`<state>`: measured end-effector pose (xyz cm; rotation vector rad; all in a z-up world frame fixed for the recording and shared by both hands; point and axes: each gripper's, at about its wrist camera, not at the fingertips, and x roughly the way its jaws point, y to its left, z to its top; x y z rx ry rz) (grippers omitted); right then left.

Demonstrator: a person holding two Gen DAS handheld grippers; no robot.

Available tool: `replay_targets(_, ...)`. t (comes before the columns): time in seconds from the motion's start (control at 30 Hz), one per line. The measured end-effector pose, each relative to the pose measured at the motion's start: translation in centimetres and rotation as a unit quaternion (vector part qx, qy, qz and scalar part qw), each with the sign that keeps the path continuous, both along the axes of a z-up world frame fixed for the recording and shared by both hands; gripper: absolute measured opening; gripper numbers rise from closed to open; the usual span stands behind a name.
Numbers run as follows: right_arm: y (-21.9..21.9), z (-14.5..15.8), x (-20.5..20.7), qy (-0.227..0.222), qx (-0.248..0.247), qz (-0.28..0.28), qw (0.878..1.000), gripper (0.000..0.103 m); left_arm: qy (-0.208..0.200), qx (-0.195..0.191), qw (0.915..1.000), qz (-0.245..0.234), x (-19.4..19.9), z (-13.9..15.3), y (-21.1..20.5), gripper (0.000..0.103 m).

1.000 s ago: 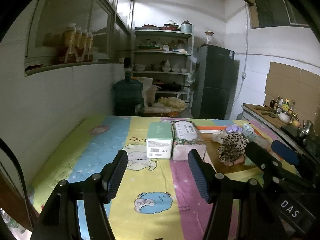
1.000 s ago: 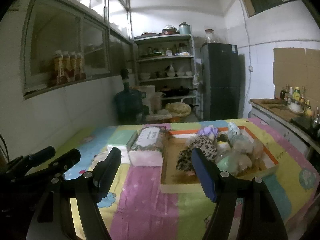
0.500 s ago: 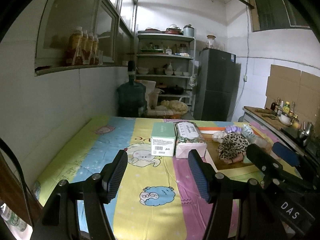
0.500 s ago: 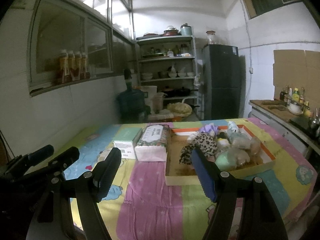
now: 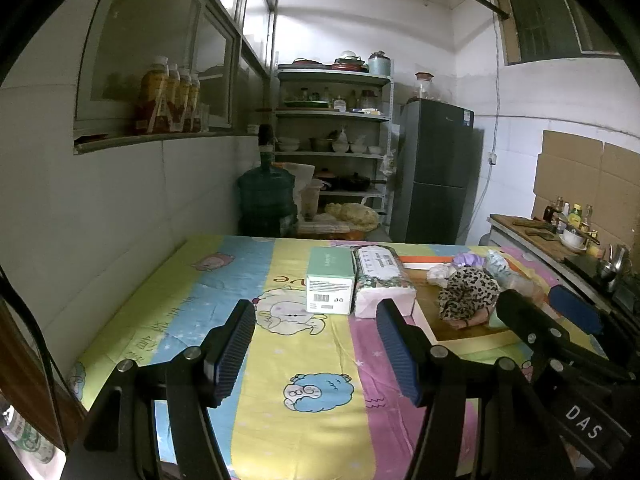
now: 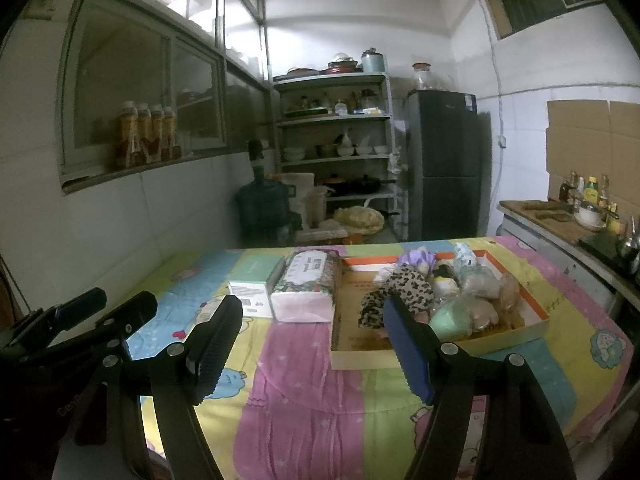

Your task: Organize soft objects

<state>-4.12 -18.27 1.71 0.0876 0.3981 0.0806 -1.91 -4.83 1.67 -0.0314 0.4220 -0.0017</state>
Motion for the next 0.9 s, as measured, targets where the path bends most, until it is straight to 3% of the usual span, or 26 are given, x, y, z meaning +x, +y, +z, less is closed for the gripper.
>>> replay_targets(0.9, 0.47, 0.4, -0.26, -0.003, -0.003, 0.009, 1.0, 0.075, -0.002, 0.001, 1.0, 0.0, -0.12, 0.11, 0.09, 0.063)
